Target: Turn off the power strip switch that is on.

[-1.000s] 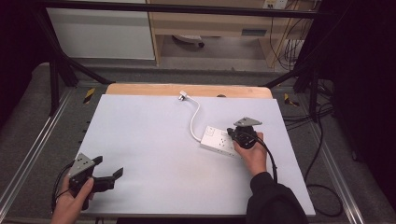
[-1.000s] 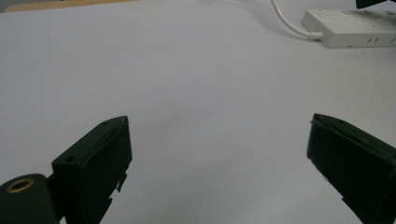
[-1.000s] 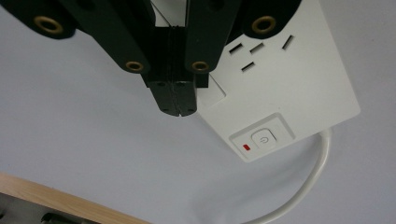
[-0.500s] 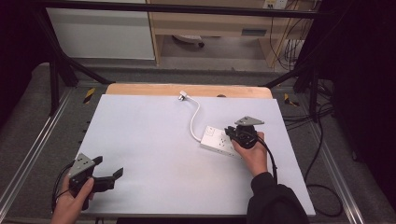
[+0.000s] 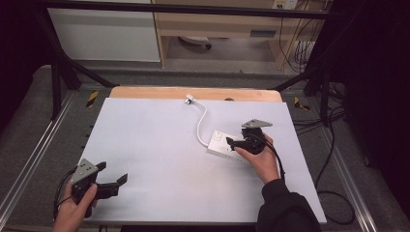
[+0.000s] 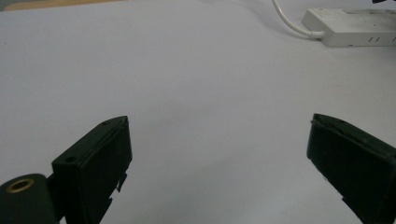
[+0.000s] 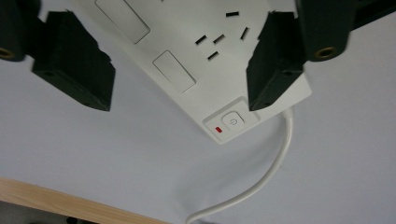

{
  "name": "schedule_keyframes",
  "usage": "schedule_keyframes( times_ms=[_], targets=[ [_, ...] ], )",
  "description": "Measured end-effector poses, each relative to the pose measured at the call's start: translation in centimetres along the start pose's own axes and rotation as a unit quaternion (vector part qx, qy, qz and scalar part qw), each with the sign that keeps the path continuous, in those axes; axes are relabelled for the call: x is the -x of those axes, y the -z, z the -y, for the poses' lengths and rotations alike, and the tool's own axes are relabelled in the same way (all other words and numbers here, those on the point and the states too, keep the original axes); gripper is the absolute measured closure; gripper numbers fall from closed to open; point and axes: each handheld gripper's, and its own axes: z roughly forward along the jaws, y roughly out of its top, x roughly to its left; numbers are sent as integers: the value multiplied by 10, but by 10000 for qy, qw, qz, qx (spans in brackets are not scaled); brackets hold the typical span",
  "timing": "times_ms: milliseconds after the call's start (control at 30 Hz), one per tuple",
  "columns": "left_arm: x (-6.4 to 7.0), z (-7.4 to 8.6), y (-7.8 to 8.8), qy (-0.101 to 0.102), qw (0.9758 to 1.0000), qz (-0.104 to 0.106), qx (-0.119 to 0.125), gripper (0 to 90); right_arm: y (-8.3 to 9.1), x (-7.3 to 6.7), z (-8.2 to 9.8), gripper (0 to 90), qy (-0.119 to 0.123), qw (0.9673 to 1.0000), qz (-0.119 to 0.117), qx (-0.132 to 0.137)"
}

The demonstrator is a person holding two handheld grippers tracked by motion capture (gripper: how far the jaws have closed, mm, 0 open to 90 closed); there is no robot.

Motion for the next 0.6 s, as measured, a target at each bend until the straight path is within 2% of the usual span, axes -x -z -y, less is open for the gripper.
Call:
schedule_keyframes(
  times_ms=[100,200,300,367,600],
  targets=[
    [0,0,0,5,10000,4,7,67,1,0,0,82,-94,9999,15,-73],
    [0,0,0,10,10000,4,11,67,6,2,0,44,-214,9997,-25,-76],
    [0,0,0,7,10000,5,8,67,11,4,-1,33,-227,9997,-54,-40],
    [0,0,0,8,10000,7,11,67,21,5,0,33,-207,9997,-27,105],
    [0,0,0,7,10000,8,14,67,42,12,8,35,-218,9995,47,218]
  ],
)
